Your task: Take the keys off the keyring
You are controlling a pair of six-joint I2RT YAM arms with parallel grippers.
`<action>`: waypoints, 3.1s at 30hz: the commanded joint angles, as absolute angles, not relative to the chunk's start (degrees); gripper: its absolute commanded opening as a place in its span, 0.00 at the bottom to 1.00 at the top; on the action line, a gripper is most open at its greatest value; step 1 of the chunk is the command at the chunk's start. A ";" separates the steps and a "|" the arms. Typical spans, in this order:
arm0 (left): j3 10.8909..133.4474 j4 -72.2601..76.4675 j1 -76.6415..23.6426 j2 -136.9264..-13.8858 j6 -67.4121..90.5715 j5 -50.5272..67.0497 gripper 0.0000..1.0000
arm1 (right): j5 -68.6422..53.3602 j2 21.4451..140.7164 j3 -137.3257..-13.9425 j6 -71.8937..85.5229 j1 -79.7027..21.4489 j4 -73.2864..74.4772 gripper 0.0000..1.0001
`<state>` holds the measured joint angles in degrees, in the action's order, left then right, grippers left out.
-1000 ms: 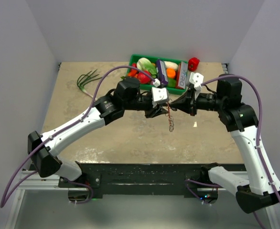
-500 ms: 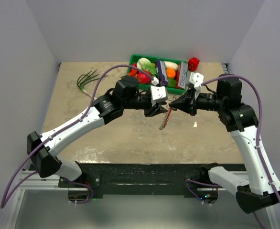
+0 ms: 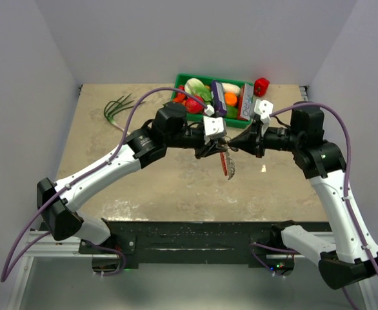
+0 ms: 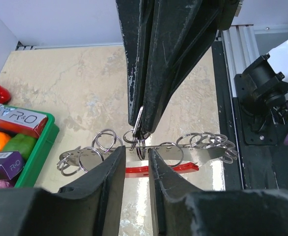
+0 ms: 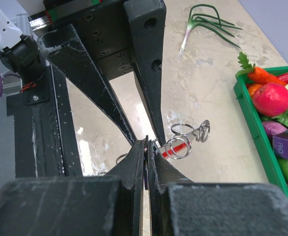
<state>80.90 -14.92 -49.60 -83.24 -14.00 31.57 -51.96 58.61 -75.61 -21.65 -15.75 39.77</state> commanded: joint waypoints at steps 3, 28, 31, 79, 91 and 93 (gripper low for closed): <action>82.97 -12.92 -49.31 -82.44 -13.80 33.66 0.19 | -52.73 57.39 -76.90 -20.83 -15.91 37.35 0.00; 85.69 -13.62 -49.39 -84.55 -11.51 28.47 0.00 | -54.05 58.80 -77.08 -25.93 -18.72 42.36 0.00; 85.69 -13.54 -49.39 -84.99 -11.51 28.04 0.00 | -53.97 59.41 -77.78 -25.31 -19.60 42.63 0.00; 82.35 -13.80 -46.06 -79.89 -12.57 44.29 0.00 | -49.20 56.60 -75.41 -32.43 -18.29 42.10 0.27; 81.56 -13.45 -45.88 -79.89 -12.57 45.44 0.00 | -56.33 58.62 -76.81 -31.90 -15.56 40.34 0.32; 81.56 -13.36 -45.88 -79.98 -12.48 45.44 0.00 | -57.74 59.24 -77.60 -31.99 -15.56 41.39 0.32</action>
<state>81.71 -16.80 -46.15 -81.73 -12.58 43.81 -53.30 58.13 -75.50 -31.73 -15.68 42.35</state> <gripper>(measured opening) 0.018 0.317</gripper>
